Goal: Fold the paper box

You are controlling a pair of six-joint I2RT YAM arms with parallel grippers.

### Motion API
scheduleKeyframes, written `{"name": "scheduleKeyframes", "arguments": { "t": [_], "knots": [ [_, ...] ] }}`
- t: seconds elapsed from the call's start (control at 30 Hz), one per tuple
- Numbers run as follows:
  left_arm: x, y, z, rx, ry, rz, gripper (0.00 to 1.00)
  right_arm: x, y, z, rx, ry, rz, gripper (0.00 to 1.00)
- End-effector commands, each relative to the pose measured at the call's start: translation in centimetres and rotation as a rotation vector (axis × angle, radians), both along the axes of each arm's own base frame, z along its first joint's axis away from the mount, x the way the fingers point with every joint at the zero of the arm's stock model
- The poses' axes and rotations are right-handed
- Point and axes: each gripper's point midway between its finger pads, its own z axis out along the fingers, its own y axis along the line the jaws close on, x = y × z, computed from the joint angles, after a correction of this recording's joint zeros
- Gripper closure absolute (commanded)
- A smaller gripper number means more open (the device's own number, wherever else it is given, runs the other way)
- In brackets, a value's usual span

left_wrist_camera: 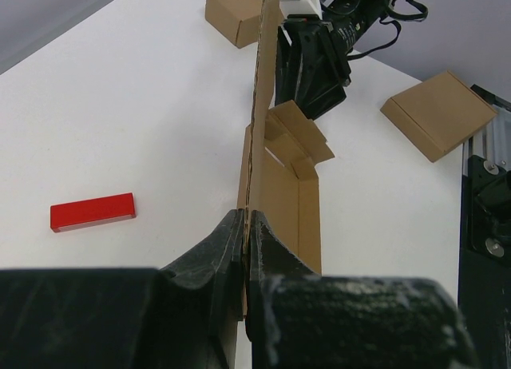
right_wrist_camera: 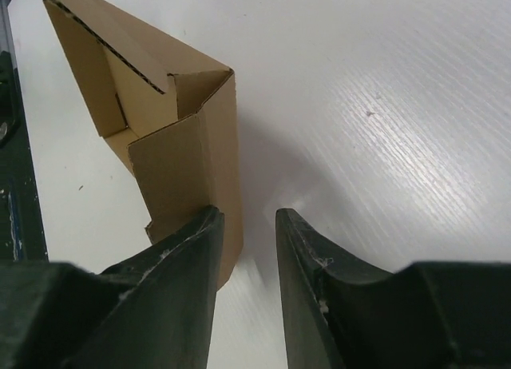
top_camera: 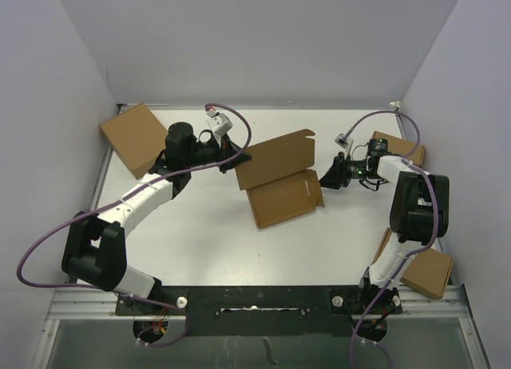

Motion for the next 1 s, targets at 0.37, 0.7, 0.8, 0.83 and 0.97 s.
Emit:
{"name": "scheduleKeyframes", "arguments": {
  "t": [0.37, 0.7, 0.8, 0.83, 0.97],
  "knots": [
    [-0.4, -0.3, 2.7, -0.051, -0.091, -0.028, 1.0, -0.7, 3.5, 1.9, 0.119, 0.022, 0.096, 0.56],
    [-0.6, -0.4, 2.6, -0.058, -0.086, -0.034, 1.0, -0.3, 4.1, 0.2, 0.071, 0.049, 0.063, 0.55],
    [-0.6, -0.3, 2.6, -0.059, -0.085, -0.034, 1.0, -0.3, 4.4, 0.0, 0.07, 0.046, 0.062, 0.54],
    [-0.6, -0.3, 2.5, -0.059, -0.083, -0.034, 1.0, -0.3, 4.6, 0.0, 0.065, 0.04, 0.06, 0.54],
    [-0.7, -0.3, 2.2, -0.057, -0.075, -0.032, 1.0, 0.0, 4.7, -0.3, 0.038, 0.013, 0.035, 0.55]
  ]
}}
